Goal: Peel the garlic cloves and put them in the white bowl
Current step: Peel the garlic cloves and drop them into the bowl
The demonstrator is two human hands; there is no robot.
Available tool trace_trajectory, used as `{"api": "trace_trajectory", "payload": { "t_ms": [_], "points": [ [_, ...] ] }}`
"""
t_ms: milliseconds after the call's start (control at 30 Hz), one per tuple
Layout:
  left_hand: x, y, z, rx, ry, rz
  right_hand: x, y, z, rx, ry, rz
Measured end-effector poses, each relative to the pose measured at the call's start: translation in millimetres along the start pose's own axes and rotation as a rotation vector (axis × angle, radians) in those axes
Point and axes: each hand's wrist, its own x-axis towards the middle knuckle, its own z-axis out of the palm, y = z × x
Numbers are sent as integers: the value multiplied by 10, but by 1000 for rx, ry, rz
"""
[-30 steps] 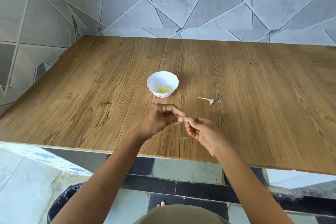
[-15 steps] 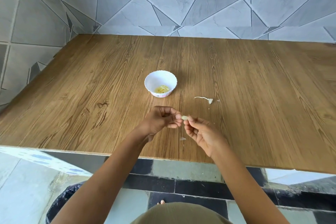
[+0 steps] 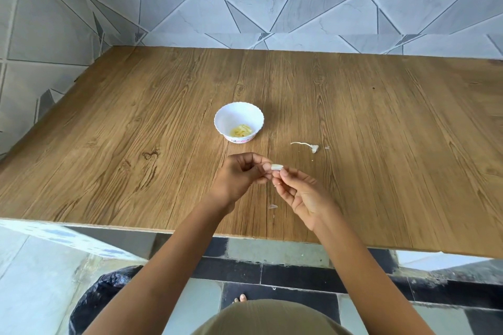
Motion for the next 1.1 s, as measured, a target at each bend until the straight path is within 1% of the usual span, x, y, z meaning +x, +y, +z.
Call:
{"api": "trace_trajectory", "payload": {
  "t_ms": [100, 200, 233, 300, 433, 500, 600, 700, 767, 833, 900, 1000, 1100],
  "points": [
    [6, -23, -5, 93, 78, 76, -8, 49, 24, -89, 11, -68],
    [14, -53, -31, 314, 137, 213, 4, 59, 26, -211, 48, -148],
    [9, -62, -35, 365, 145, 238, 8, 65, 19, -262, 58, -183],
    [6, -66, -41, 369, 145, 228, 24, 88, 9, -370, 57, -272],
    [-28, -28, -29, 96, 97, 45, 47, 150, -28, -531, 5, -482],
    [-50, -14, -24, -63, 70, -63, 57, 173, -47, -568, -8, -543],
    [-62, -28, -14, -248, 65, -184, 76, 209, -34, -607, -15, -581],
    [-75, -41, -8, -276, 98, -184, 85, 228, 9, -612, 4, -562],
    [-89, -42, -15, -245, 138, -144, 87, 230, -2, -604, 20, -565],
    [-93, -29, -32, -188, 185, -89, 83, 227, -37, -638, 17, -608],
    [-91, -18, -41, -101, 211, -33, 87, 234, -68, -743, 39, -679],
    [-70, -36, -54, 83, 223, 47, 120, 245, -77, -901, 131, -791],
    [-56, -52, -77, 211, 217, 99, 152, 224, -80, -985, 155, -856]
  ]
}}
